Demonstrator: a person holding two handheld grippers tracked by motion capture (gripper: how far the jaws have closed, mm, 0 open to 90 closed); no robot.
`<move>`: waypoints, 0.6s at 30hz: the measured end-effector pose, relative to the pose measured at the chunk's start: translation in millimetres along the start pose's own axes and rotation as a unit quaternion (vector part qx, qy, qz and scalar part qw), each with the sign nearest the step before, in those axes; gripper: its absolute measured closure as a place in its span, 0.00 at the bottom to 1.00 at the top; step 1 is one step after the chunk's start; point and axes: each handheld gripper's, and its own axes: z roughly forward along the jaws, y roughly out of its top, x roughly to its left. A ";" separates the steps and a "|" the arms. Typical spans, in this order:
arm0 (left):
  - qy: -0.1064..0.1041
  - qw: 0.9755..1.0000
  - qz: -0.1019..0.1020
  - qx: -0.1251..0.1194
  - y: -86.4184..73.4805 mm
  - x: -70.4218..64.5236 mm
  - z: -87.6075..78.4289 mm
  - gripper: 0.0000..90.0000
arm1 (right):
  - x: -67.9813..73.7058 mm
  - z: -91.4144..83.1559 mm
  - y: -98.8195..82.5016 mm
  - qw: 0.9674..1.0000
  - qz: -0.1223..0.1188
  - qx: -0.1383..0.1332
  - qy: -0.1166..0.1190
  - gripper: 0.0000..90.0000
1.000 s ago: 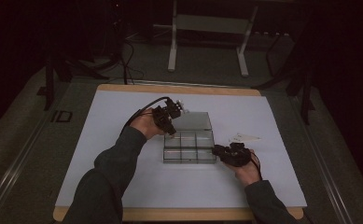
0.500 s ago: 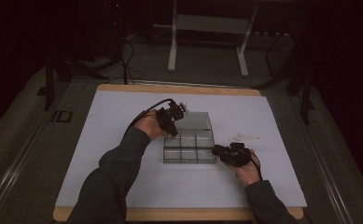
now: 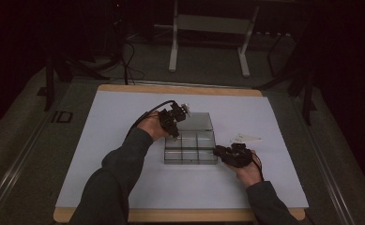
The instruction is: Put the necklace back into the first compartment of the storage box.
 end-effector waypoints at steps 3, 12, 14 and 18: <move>0.001 1.000 0.001 0.005 1.2 -0.6 2.8 0.99 | 0.0 0.0 0.0 1.000 0.000 0.000 0.000 0.82; 0.004 1.000 0.008 0.024 4.9 -3.1 14.1 0.99 | -0.1 -0.1 -0.1 1.000 -0.001 0.000 0.000 0.81; 0.003 1.000 0.008 0.025 5.7 -2.7 15.7 0.99 | -0.1 0.0 0.0 1.000 -0.001 0.000 0.000 0.82; 0.004 0.999 0.011 0.030 6.7 -1.8 18.6 0.99 | 0.0 -0.1 -0.1 1.000 -0.001 0.000 0.000 0.81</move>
